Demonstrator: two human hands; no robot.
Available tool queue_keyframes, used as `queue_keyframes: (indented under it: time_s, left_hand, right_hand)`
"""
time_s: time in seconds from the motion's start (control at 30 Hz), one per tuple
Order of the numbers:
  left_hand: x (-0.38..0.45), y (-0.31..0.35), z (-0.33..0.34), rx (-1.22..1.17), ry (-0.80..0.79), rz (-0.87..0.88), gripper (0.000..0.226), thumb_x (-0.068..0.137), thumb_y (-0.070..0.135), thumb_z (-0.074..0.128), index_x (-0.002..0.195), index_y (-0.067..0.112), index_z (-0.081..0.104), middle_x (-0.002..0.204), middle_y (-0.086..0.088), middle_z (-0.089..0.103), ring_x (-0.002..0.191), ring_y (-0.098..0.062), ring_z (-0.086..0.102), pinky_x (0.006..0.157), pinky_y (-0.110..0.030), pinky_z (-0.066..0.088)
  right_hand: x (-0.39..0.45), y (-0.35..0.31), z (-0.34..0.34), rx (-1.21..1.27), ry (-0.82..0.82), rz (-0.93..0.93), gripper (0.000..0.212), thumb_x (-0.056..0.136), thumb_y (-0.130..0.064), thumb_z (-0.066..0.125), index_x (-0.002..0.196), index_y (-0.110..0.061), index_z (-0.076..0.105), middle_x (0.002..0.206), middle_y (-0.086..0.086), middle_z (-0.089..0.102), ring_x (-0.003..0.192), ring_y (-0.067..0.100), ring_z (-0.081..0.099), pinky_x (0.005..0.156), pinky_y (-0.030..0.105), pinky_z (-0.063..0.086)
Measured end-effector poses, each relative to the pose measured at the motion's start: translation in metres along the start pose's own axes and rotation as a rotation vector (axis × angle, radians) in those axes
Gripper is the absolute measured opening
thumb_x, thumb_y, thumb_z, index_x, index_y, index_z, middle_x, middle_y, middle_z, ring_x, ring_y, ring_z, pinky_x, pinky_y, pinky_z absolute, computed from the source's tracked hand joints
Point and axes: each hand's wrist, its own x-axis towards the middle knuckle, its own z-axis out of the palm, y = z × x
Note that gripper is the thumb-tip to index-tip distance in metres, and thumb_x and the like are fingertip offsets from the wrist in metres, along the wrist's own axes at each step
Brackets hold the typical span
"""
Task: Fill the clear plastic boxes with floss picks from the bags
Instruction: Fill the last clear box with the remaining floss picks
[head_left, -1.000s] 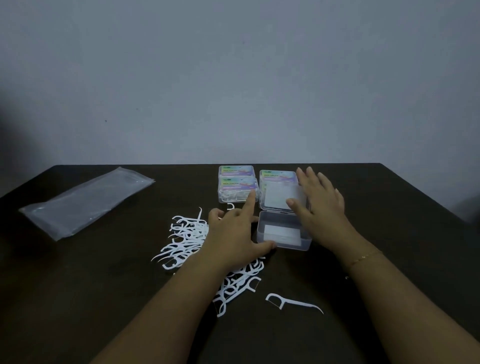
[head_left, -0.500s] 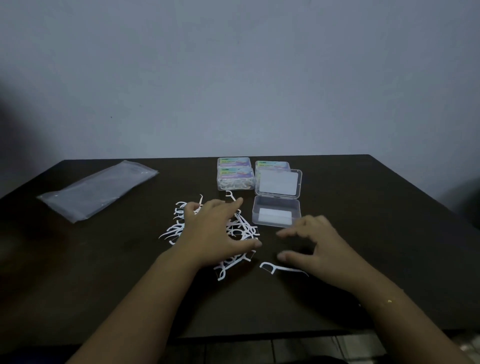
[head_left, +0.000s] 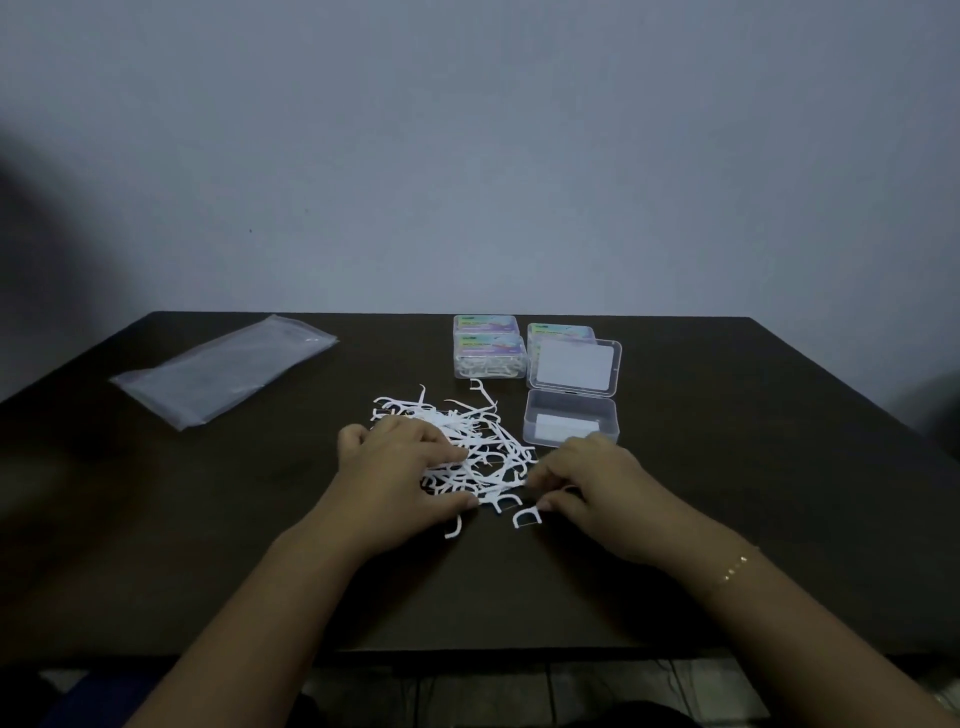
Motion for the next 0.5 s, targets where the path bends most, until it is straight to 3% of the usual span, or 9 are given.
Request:
queue_keyframes:
  time_s: [0.07,0.13,0.2,0.4,0.5]
  left_hand:
    - [0.001,-0.001,0.000,0.007,0.000,-0.007,0.047,0.082,0.066,0.053,0.125,0.047,0.055,0.106,0.026,0.041,0.120,0.000,0.031,0.094,-0.029,0.012]
    - [0.002,-0.002,0.001,0.021,-0.002,-0.017,0.042,0.085,0.063,0.050,0.124,0.047,0.056,0.111,0.024,0.047,0.119,-0.001,0.034,0.096,-0.030,0.015]
    - [0.003,-0.002,0.003,0.037,0.005,-0.023,0.039,0.088,0.060,0.048,0.125,0.047,0.055,0.121,0.023,0.050,0.120,-0.001,0.036,0.095,-0.030,0.016]
    - [0.006,-0.003,0.006,0.072,0.072,-0.029,0.040,0.092,0.056,0.044,0.130,0.044,0.052,0.129,0.020,0.052,0.119,-0.003,0.039,0.092,-0.030,0.018]
    - [0.006,-0.003,0.008,0.082,0.110,-0.039,0.039,0.093,0.054,0.044,0.130,0.044,0.051,0.127,0.020,0.054,0.118,-0.003,0.040,0.090,-0.030,0.018]
  right_hand:
    - [0.008,-0.006,0.002,-0.091,0.006,-0.001,0.042,0.093,-0.035,0.054,0.134,-0.036,0.045,0.116,-0.008,0.051,0.114,0.014,0.039,0.096,0.030,0.032]
    - [0.015,-0.010,0.002,-0.186,-0.018,-0.018,0.051,0.096,-0.039,0.047,0.144,-0.036,0.030,0.124,-0.005,0.045,0.117,0.016,0.034,0.098,0.031,0.028]
    - [0.023,-0.014,0.002,-0.248,-0.041,-0.045,0.046,0.098,-0.040,0.041,0.144,-0.036,0.033,0.126,-0.003,0.044,0.118,0.017,0.034,0.096,0.032,0.029]
    - [0.046,-0.013,-0.002,-0.431,0.031,-0.172,0.034,0.096,-0.044,0.043,0.124,-0.031,0.058,0.118,-0.004,0.051,0.111,0.017,0.041,0.088,0.032,0.035]
    - [0.050,-0.008,0.003,-0.470,0.150,-0.302,0.016,0.083,-0.034,0.063,0.086,-0.021,0.072,0.087,0.000,0.061,0.085,0.022,0.056,0.068,0.036,0.046]
